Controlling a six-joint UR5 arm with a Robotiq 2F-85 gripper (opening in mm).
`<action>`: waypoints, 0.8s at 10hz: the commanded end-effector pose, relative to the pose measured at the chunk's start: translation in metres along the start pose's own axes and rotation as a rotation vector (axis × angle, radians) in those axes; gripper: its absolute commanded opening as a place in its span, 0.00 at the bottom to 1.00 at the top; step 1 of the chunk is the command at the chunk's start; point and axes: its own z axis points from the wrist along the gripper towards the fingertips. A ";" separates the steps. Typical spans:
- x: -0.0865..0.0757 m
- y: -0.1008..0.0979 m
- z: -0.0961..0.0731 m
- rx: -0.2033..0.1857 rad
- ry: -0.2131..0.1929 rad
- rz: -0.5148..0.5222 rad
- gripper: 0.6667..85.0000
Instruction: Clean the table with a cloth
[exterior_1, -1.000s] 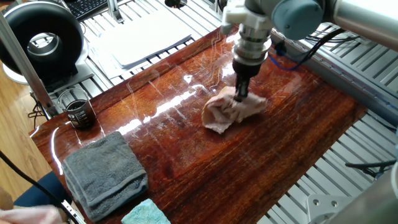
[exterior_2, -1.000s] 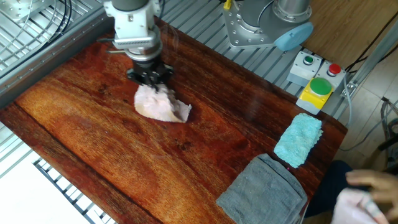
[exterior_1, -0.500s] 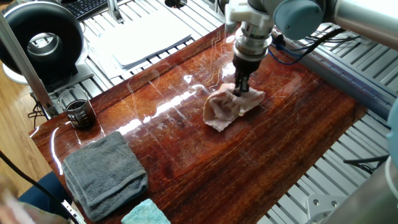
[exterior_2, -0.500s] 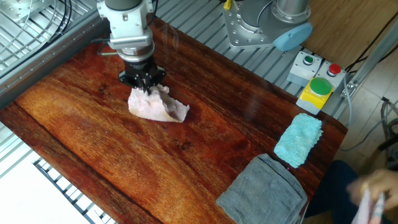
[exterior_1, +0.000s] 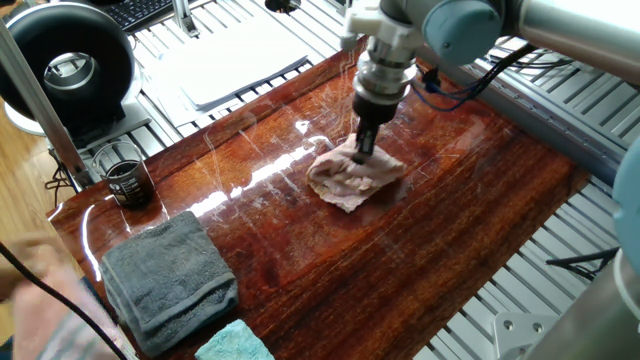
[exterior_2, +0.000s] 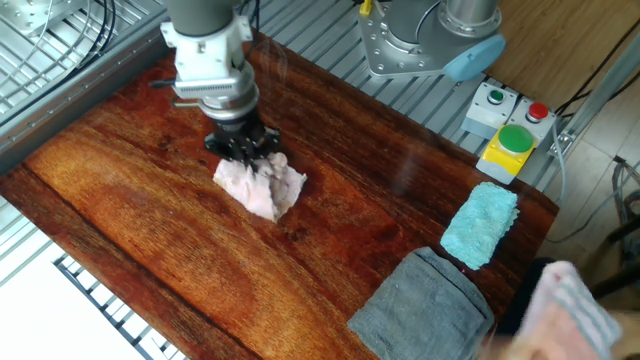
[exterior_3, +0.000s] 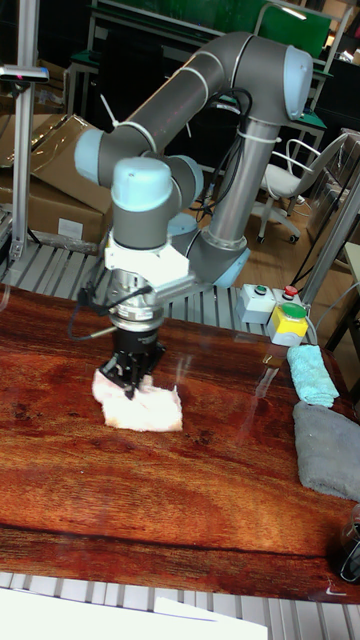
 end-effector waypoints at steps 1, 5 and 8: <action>-0.027 0.029 0.006 -0.047 -0.040 0.044 0.77; -0.045 0.049 0.019 -0.061 -0.075 0.073 1.00; -0.057 0.041 0.025 -0.025 -0.118 0.031 0.99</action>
